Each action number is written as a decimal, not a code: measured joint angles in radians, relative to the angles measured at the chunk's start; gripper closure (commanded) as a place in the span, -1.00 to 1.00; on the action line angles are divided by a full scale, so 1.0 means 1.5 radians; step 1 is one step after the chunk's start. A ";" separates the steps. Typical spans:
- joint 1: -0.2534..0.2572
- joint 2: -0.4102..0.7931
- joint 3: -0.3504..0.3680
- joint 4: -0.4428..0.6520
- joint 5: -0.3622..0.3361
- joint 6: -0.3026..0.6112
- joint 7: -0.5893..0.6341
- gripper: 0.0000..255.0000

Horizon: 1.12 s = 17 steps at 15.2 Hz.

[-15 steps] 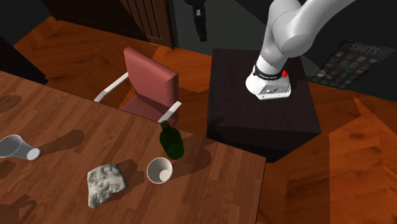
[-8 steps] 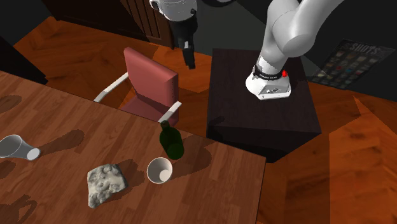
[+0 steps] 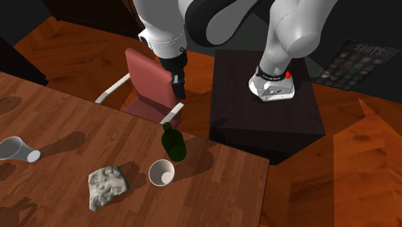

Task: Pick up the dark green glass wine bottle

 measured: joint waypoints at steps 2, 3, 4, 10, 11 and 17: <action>0.003 0.042 0.016 0.021 -0.007 0.030 0.022 -1.00; 0.005 0.068 0.026 0.031 -0.013 0.049 0.036 -1.00; 0.008 0.089 0.034 0.040 -0.018 0.065 0.049 -1.00; 0.029 0.231 0.071 0.130 -0.082 0.135 0.140 -1.00; 0.031 0.244 0.072 0.138 -0.090 0.141 0.148 -1.00; 0.036 0.288 0.069 0.128 -0.116 0.193 0.166 -1.00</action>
